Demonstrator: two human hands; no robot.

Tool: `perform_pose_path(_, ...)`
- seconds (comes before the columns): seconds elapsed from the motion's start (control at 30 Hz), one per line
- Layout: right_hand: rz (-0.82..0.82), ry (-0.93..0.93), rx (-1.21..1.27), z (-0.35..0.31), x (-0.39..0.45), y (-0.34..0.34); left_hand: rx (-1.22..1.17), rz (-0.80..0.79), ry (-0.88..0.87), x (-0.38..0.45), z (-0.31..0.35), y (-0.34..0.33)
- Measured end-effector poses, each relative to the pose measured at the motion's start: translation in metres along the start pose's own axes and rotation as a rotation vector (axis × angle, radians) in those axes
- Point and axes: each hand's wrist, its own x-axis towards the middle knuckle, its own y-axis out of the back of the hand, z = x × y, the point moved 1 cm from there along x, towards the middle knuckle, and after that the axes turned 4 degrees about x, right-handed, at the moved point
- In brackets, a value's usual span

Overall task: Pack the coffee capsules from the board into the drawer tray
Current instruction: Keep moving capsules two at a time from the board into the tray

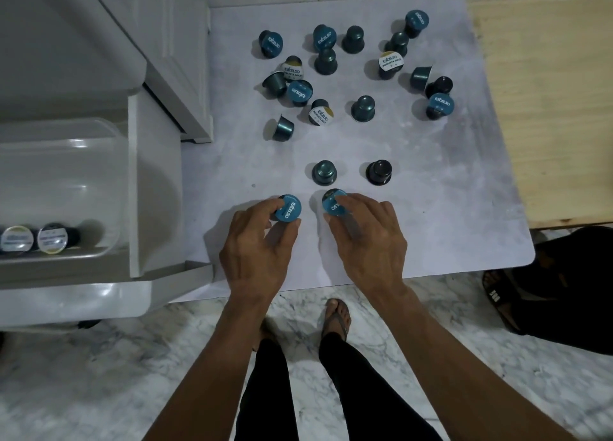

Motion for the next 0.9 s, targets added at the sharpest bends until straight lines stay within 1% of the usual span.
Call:
perform_pose_path(0.17,0.014,0.033,0.021,0.006,-0.004,-0.007,0.059,0.03,-0.018,0.001,-0.002,-0.006)
perform_pose_path(0.3,0.033,0.03,0.039,0.008,-0.002,-0.008,-0.037,0.05,-0.067,0.003,-0.005,-0.012)
perform_pose_path(0.43,0.038,0.019,0.088,0.007,-0.002,-0.004,-0.109,0.055,-0.032,0.002,-0.002,-0.01)
perform_pose_path(0.53,0.047,-0.011,0.147,-0.001,0.001,0.008,-0.142,0.048,0.018,0.001,0.012,0.004)
perform_pose_path(0.67,0.091,0.007,0.248,-0.038,0.019,0.044,-0.169,0.06,0.023,0.009,0.051,0.05)
perform_pose_path(0.77,0.125,0.039,0.296,-0.08,0.037,0.075,-0.161,0.107,-0.043,0.019,0.083,0.104)
perform_pose_path(0.9,0.103,0.093,0.416,-0.139,0.053,0.094,-0.116,0.165,-0.067,0.037,0.087,0.18)
